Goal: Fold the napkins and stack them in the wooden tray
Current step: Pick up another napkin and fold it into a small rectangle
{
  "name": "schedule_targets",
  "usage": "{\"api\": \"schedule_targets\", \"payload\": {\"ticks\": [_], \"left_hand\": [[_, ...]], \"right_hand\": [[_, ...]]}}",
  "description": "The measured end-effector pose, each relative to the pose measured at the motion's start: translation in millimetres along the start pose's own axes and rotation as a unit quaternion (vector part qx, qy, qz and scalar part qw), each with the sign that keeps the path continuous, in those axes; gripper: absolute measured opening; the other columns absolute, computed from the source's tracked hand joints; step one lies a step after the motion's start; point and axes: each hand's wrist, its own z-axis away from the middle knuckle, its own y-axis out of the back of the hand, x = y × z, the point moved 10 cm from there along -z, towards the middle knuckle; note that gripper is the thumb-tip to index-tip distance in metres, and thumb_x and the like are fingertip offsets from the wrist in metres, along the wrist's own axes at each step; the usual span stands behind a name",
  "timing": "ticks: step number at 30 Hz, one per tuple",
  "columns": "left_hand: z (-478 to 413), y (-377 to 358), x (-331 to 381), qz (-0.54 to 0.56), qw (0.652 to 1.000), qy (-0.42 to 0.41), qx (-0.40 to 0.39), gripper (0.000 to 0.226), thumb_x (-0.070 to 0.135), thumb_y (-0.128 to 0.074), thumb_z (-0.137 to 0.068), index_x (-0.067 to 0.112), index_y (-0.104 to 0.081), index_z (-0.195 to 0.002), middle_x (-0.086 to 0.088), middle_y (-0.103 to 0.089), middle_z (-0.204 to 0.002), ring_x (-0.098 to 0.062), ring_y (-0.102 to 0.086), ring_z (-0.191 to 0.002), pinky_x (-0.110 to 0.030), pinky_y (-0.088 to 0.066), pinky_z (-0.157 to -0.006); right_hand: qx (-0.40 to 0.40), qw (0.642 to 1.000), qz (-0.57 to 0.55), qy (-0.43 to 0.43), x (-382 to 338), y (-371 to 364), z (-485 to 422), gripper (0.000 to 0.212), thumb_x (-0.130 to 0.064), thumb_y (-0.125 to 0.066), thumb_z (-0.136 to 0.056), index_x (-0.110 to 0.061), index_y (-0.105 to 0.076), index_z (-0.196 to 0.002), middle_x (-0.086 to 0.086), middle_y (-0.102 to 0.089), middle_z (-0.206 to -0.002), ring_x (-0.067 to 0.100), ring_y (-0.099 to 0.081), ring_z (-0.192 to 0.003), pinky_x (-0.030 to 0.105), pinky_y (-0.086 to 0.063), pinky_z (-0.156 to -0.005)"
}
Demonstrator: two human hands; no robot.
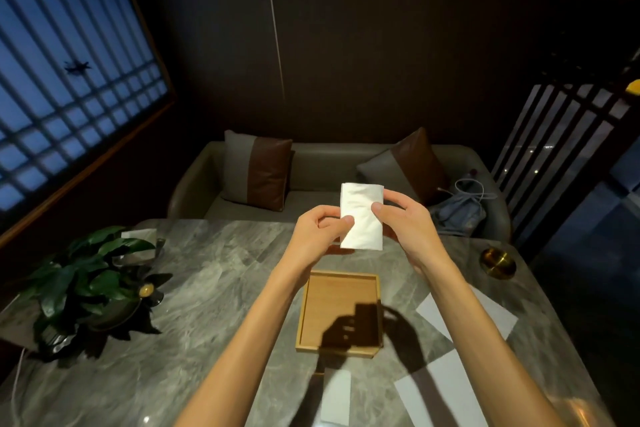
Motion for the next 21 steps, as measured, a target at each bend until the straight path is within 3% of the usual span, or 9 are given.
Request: {"api": "schedule_targets", "payload": {"ticks": [3,5,7,10,12,14,17,19,21], "left_hand": [[8.1,3.6,-29.4,-0.012,1.0,0.028,0.007,0.01,0.019,-0.072,-0.092,0.011,-0.075,-0.097,-0.008,-0.075,-0.079,-0.015,-0.074,-0.069,-0.025,-0.061,-0.063],[13.5,7.1,-58.4,-0.021,0.998,0.054,0.022,0.014,0.015,-0.07,-0.093,0.002,-0.075,-0.09,-0.011,-0.071,-0.072,-0.021,-0.069,-0.066,-0.038,-0.061,-0.069],[21.4,3.8,-96.8,-0.018,0.996,0.09,0.008,0.016,0.009,-0.066,-0.095,-0.004,-0.071,-0.086,-0.017,-0.065,-0.076,-0.026,-0.062,-0.07,-0.042,-0.055,-0.07],[37.2,-1.1,-171.1,-0.047,0.987,0.151,-0.004,0.009,0.005,-0.063,-0.096,0.002,-0.068,-0.088,-0.016,-0.059,-0.079,-0.023,-0.055,-0.072,-0.031,-0.048,-0.067],[55.4,-3.1,-234.9,-0.063,0.976,0.209,-0.005,0.009,0.003,-0.064,-0.095,0.003,-0.065,-0.086,-0.015,-0.059,-0.078,-0.019,-0.055,-0.066,-0.02,-0.049,-0.056],[73.2,-5.2,-292.9,-0.071,0.964,0.257,-0.009,0.012,-0.001,-0.063,-0.095,0.002,-0.061,-0.083,-0.015,-0.055,-0.078,-0.022,-0.05,-0.068,-0.023,-0.045,-0.057],[85.1,-5.2,-359.0,-0.096,0.948,0.304,-0.012,0.025,-0.004,-0.06,-0.093,0.004,-0.054,-0.07,-0.013,-0.045,-0.066,-0.021,-0.043,-0.063,-0.03,-0.038,-0.06],[84.1,-2.9,-388.1,-0.088,0.942,0.324,-0.006,0.04,-0.008,-0.058,-0.094,0.01,-0.044,-0.06,-0.006,-0.038,-0.059,-0.016,-0.036,-0.052,-0.028,-0.031,-0.053],[84.5,-7.6,-410.8,-0.066,0.936,0.345,-0.02,0.048,-0.011,-0.055,-0.096,0.013,-0.039,-0.058,-0.003,-0.038,-0.061,-0.015,-0.037,-0.054,-0.029,-0.034,-0.056]], "right_hand": [[-0.013,0.999,0.023,-0.039,31.7,-5.6,7.1,0.023,-0.03,-0.063,-0.096,-0.036,-0.065,-0.118,-0.01,-0.071,-0.118,0.011,-0.07,-0.104,0.023,-0.061,-0.077],[-0.032,0.995,0.038,-0.085,69.7,-12.2,16.9,0.03,-0.03,-0.064,-0.095,-0.029,-0.064,-0.125,-0.004,-0.071,-0.121,0.016,-0.071,-0.106,0.03,-0.061,-0.084],[-0.024,0.991,0.023,-0.132,115.6,-15.1,32.7,0.026,-0.02,-0.066,-0.094,-0.023,-0.068,-0.12,0.001,-0.075,-0.115,0.016,-0.075,-0.098,0.025,-0.062,-0.077],[0.006,0.978,0.017,-0.206,198.8,-19.1,62.0,0.016,-0.009,-0.066,-0.093,-0.018,-0.069,-0.105,0.002,-0.075,-0.091,0.008,-0.073,-0.072,0.018,-0.057,-0.061],[0.012,0.964,0.037,-0.264,261.3,-26.7,88.6,0.017,-0.006,-0.064,-0.093,-0.01,-0.068,-0.109,0.005,-0.072,-0.086,0.0,-0.067,-0.057,0.015,-0.052,-0.053],[0.01,0.953,0.063,-0.296,315.0,-35.4,109.9,0.017,-0.001,-0.062,-0.094,0.002,-0.069,-0.109,0.017,-0.071,-0.097,0.008,-0.07,-0.067,0.02,-0.053,-0.058],[0.005,0.942,0.101,-0.319,371.7,-52.4,120.7,0.02,0.002,-0.059,-0.094,0.013,-0.069,-0.107,0.031,-0.069,-0.111,0.041,-0.067,-0.098,0.047,-0.054,-0.084],[0.012,0.934,0.131,-0.332,394.7,-58.9,122.2,0.023,-0.003,-0.059,-0.095,0.007,-0.07,-0.112,0.026,-0.069,-0.117,0.042,-0.065,-0.106,0.052,-0.054,-0.093],[-0.003,0.929,0.193,-0.315,407.1,-63.9,120.3,0.025,-0.007,-0.061,-0.095,0.004,-0.071,-0.116,0.022,-0.07,-0.117,0.039,-0.066,-0.107,0.05,-0.053,-0.094]]}}
